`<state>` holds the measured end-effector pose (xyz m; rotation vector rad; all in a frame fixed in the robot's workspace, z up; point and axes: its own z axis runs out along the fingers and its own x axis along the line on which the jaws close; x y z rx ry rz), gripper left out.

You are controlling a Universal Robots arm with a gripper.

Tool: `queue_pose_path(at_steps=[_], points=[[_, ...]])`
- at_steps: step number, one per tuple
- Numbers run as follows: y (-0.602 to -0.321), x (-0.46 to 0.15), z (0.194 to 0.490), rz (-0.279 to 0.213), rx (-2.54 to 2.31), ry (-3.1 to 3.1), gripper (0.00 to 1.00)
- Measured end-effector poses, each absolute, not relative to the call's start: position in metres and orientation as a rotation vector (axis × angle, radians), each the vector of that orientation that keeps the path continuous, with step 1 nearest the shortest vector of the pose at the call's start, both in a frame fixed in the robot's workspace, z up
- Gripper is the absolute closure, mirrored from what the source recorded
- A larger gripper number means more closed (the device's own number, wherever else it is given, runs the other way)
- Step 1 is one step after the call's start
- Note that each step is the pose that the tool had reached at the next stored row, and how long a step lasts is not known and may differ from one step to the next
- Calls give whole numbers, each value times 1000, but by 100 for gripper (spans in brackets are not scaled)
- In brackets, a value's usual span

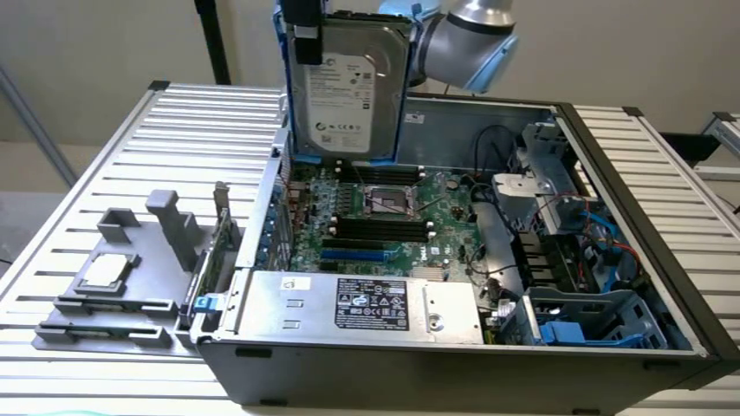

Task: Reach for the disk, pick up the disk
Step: 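Pick up the disk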

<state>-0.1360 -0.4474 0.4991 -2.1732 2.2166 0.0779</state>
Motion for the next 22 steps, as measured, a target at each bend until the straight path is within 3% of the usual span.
queue_pose_path(at_steps=[22], points=[[-481,-36,499,78,-2173,2217,67]])
